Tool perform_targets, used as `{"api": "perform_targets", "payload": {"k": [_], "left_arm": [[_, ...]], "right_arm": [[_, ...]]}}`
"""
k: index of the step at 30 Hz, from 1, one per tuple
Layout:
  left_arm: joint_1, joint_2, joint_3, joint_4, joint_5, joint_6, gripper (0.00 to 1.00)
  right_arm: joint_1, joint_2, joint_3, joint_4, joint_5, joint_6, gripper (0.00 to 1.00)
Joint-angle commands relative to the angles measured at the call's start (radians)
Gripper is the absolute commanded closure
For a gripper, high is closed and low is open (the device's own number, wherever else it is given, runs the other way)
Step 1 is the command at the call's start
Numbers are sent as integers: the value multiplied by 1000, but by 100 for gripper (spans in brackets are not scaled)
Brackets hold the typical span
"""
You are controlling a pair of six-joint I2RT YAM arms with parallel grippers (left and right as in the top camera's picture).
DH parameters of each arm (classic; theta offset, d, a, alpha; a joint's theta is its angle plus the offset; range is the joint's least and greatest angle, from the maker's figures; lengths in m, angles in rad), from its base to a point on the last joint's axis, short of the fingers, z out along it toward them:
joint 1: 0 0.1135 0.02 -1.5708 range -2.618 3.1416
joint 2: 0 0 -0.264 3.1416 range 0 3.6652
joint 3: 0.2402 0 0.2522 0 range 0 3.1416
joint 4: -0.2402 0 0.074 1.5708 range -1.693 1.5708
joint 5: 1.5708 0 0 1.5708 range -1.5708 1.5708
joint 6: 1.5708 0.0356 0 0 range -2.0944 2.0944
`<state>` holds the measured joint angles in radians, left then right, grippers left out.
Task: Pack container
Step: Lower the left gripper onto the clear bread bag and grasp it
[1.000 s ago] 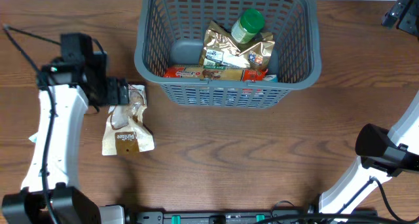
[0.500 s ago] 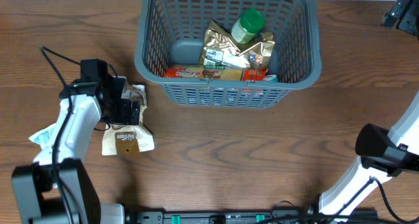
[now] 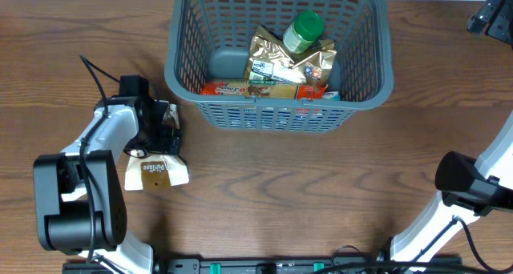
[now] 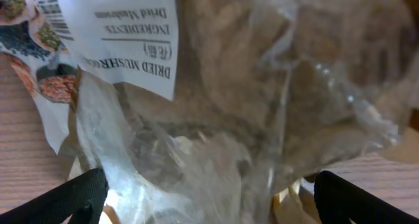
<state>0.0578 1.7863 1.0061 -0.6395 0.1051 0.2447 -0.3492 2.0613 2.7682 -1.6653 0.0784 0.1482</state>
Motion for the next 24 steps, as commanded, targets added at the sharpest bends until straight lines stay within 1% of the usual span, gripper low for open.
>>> {"api": "perform_targets", "payload": {"k": [1,3,4,5,7,9,11,13,19,20,21,22,24], "left_arm": [[0,49,-6,2,14,17,1],[0,60,-6,1,15,16,2],[0,63,-6,0,15,16,0],[0,63,-6,-1,15,16,2],[0,63,-5,-3,15,16,11],[0,63,-5,-6,15,16,15],[0,63,-5,-6,15,16,27],[0,63,-5,-6,15,16,35],[0,55,3,-10,16,15,76],[0,52,6,-10,16,12,86],[0,47,10,-10,16,12,92],[0,40,13,-10,16,11,94],[0,26,20,-11,16,-7,95]], "right_arm": [[-3,5,-2,-8,0,-16,1],[-3,5,-2,-13,0,-16,1],[-3,5,-2,-14,0,-16,1],[-3,5,-2,-14,0,-16,1],[-3,5,-2,-14,0,-16,1],[-3,5,-2,-14,0,-16,1],[-3,5,-2,-14,0,-16,1],[-3,5,-2,-15,0,-16,1],[-3,5,-2,-15,0,-16,1],[-3,5,-2,-15,0,-16,1],[-3,5,-2,-15,0,-16,1],[-3,5,-2,-15,0,-16,1],[-3,5,-2,-15,0,-16,1]]}}
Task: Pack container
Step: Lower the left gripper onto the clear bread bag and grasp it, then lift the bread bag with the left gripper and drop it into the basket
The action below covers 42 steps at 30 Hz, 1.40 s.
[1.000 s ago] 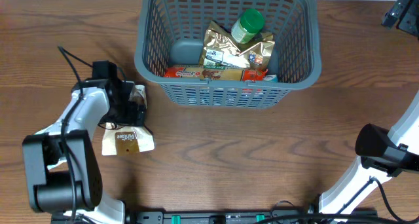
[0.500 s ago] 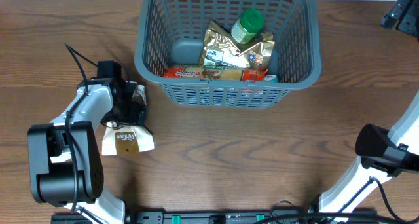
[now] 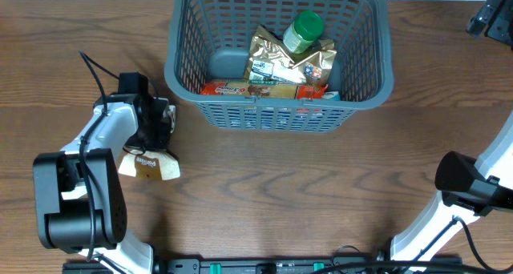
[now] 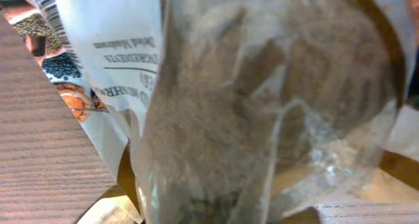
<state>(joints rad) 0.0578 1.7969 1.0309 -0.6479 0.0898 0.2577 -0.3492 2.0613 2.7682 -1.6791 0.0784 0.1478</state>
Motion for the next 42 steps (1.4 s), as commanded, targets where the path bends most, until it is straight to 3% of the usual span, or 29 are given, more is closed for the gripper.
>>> {"api": "perform_targets", "payload": {"k": [1,7,14,21,24,32,36,42], "left_arm": [[0,5,3,-10,31,-34,94],[6,-92,122,-139,30,-116,94],[51,-253,415,-303,31,-325,94],[-14,-317,705,-349,31,-325,94],[-89,-312,792,-328,31,-135,95],[-369,-293,866,-99,30,726,94],[-439,-233,866,-67,31,878,94],[-478,-61,864,-110,32,890,94]], "right_arm": [[-3,5,-2,-1,0,-16,1],[-3,5,-2,-1,0,-27,1],[-4,5,-2,3,1,-50,1],[-4,5,-2,4,0,-50,1],[-4,5,-2,4,0,-52,1],[-4,5,-2,2,0,-52,1],[-4,5,-2,2,0,-52,1],[-3,5,-2,-11,-1,-52,1]]}}
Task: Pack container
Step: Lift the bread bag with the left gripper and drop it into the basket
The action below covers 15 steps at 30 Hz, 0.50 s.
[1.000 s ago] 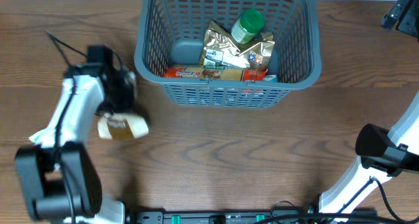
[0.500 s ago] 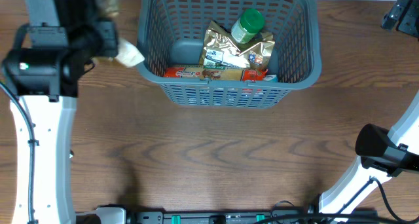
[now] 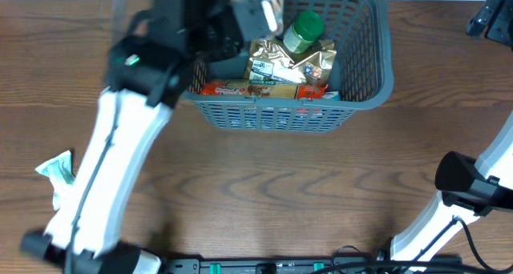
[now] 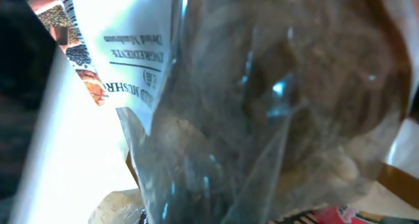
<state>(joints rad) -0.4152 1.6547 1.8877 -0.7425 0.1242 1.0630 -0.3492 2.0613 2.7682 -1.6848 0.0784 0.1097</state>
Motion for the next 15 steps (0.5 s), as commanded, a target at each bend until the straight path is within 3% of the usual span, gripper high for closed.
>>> {"api": "perform_targets", "payload": {"k": [1,12,14,15], "left_arm": [[-9,115,8,-29,-3,85,94],[-41,352,7,-290,0,74,93],[-41,365,7,-321,0,73,84],[-41,365,6,-327,-1,72,69]], "right_arm": [[-4,5,-2,-6,-1,-14,1],[-4,5,-2,-6,0,-14,1],[-4,5,-2,-6,0,-14,1],[-4,5,-2,-6,0,-14,1]]}}
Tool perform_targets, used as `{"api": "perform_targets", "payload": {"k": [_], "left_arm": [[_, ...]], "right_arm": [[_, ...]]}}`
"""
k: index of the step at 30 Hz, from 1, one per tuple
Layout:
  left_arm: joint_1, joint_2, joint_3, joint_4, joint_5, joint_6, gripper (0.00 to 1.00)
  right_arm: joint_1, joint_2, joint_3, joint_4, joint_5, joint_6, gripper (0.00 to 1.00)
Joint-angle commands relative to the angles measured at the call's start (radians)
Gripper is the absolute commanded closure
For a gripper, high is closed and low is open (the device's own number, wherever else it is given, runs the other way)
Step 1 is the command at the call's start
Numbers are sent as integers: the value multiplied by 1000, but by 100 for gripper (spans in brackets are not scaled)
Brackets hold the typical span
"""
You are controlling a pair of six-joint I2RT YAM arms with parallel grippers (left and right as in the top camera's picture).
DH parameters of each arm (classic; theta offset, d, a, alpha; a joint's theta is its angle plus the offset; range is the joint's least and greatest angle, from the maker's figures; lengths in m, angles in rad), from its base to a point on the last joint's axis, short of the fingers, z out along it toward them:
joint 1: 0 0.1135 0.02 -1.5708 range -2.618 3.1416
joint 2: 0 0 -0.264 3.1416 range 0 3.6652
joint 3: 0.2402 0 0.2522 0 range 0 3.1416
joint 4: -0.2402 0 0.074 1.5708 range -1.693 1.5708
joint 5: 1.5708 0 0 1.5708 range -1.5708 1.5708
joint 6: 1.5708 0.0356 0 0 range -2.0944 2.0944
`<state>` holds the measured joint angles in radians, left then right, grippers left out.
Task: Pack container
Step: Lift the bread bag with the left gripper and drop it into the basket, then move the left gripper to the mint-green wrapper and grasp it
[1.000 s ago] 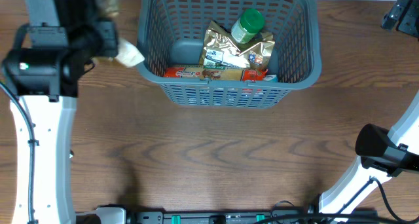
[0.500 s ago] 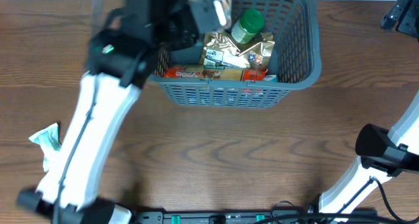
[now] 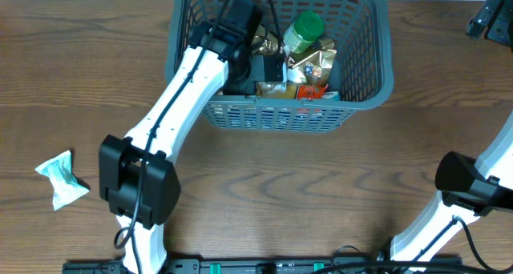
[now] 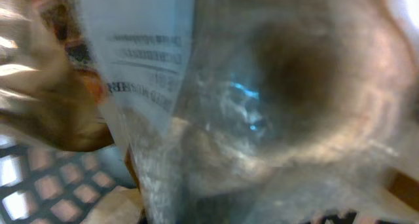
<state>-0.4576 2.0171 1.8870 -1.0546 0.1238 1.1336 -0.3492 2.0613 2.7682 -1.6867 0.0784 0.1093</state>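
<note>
A clear bag of dried mushrooms with a white ingredients label fills the left wrist view. My left gripper is down inside the grey basket, at its middle, shut on that bag. In the overhead view the arm hides most of the bag, and the bag hides the fingers in the wrist view. A green-lidded bottle, a gold foil pouch and a red packet lie in the basket beside the gripper. A black part of my right arm shows at the far right corner; its fingers cannot be made out.
A small teal and white packet lies on the wooden table at the left. The right arm's base stands at the front right. The basket's grid wall shows at the lower left of the left wrist view.
My left gripper was over the basket's left rear part with the bag held high. It is now lower, inside the basket's middle next to the gold pouch.
My left gripper was down on the table at the left, around the mushroom bag. Then it had the bag lifted partly off the table. Later it held the bag over the basket, with a teal packet left showing. Now the bag is inside the basket.
</note>
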Motion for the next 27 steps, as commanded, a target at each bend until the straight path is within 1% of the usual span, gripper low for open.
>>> {"api": "perform_targets", "payload": {"k": [1,2,4,6,9,11,12,14,16,19,22,23,27], "left_arm": [[2,2,7,-14,-1,-6,55],[2,-6,7,-6,-4,-14,42],[2,-30,11,20,-39,-40,36],[2,-62,24,44,-91,-59,22],[2,-131,68,64,-136,-59,18],[11,-182,119,76,-137,-60,13],[21,-208,150,85,-137,-71,8],[44,-244,196,100,-141,-129,2],[78,-278,230,107,-144,-209,2],[160,-335,255,72,-144,-404,2],[278,-388,255,-21,-144,-609,2],[333,-406,255,-69,-144,-687,2],[568,-449,255,-269,-144,-917,1]], "right_arm": [[-4,5,-2,-3,-1,-13,1],[-4,5,-2,-3,0,-13,1],[-4,5,-2,-5,-1,-14,1],[-4,5,-2,-5,-1,-14,1],[-3,5,-2,-5,-2,-14,1],[-3,5,-2,-4,-5,-14,1],[-3,5,-2,-5,-8,-14,1],[-3,5,-2,-5,-8,-14,1],[-3,5,-2,-5,-8,-14,1],[-3,5,-2,-5,-8,-14,1],[-3,5,-2,-5,-8,-14,1],[-3,5,-2,-4,-8,-14,1],[-3,5,-2,-4,-8,-14,1]]}}
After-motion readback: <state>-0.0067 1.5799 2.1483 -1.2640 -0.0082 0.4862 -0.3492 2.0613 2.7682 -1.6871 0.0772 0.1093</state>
